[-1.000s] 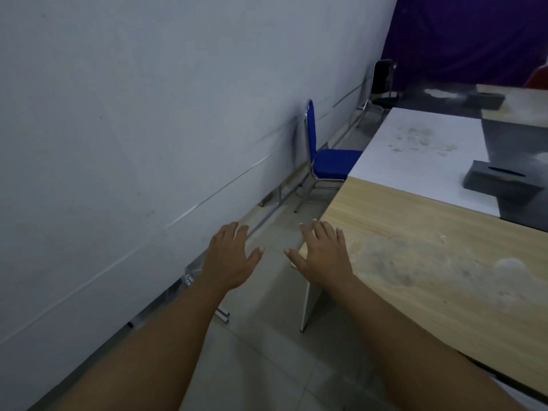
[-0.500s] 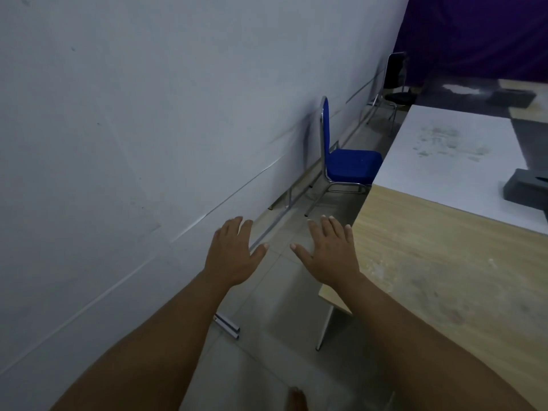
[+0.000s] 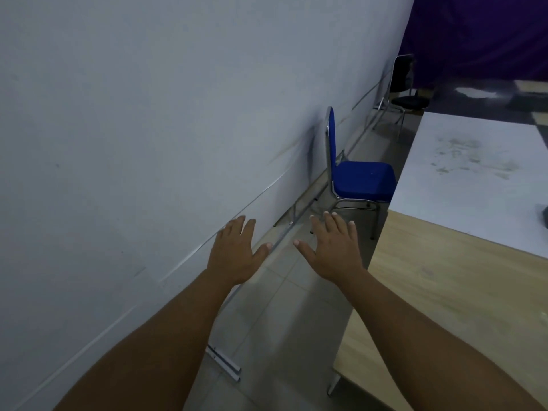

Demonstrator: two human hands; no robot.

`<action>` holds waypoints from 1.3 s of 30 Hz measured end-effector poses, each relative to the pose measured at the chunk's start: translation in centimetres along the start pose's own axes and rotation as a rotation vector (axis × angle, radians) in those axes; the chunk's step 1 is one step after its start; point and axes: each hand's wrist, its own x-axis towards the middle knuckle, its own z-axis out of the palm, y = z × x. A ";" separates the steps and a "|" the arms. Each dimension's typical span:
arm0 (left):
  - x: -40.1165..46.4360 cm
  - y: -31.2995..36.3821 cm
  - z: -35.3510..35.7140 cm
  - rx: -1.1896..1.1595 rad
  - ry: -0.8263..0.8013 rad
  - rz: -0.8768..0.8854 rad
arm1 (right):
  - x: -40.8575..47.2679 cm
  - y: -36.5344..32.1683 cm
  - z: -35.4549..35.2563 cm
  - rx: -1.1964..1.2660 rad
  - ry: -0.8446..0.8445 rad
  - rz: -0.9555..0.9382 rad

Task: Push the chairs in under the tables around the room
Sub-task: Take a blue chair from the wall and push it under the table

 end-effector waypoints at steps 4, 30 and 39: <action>3.5 0.0 1.1 -0.004 -0.012 0.017 | 3.0 1.2 0.9 0.007 -0.013 0.015; 37.0 -6.5 7.3 -0.073 -0.038 0.266 | 29.2 7.1 7.1 -0.018 0.000 0.314; 45.5 -7.7 9.1 -0.101 -0.050 0.323 | 36.0 8.9 8.6 -0.066 0.005 0.381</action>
